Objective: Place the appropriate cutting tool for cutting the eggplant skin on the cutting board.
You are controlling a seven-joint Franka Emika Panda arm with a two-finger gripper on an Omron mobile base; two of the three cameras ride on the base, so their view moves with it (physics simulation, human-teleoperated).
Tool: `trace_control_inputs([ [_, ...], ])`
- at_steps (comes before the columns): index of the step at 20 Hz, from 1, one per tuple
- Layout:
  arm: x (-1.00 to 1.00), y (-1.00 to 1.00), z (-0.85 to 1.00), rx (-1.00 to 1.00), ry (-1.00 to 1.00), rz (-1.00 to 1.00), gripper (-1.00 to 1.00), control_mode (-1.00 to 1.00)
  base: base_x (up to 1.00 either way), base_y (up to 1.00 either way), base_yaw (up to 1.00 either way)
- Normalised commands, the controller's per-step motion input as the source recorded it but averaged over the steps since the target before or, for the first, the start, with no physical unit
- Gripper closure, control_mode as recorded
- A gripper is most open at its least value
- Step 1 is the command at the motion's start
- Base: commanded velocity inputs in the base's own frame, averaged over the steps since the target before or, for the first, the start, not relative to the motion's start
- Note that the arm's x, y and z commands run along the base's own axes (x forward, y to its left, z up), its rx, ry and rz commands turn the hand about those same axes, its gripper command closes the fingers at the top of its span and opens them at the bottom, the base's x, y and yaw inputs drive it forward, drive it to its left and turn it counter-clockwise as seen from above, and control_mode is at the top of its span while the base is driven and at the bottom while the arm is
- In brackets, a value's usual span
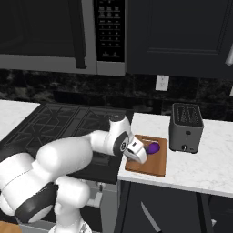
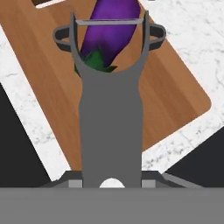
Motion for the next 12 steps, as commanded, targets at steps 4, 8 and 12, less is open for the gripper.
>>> trace_control_inputs([
  [4, 0.08, -0.26, -0.24, 0.02, 0.08, 0.00, 1.00, -1.00, 0.00, 0.00, 0.00],
  [8, 0.14, -0.20, -0.22, 0.05, 0.07, 0.00, 1.00, -1.00, 0.00, 0.00, 0.00],
  [12, 0.28, -0.07, -0.22, 0.08, 0.05, 0.00, 1.00, -1.00, 0.00, 0.00, 0.00],
])
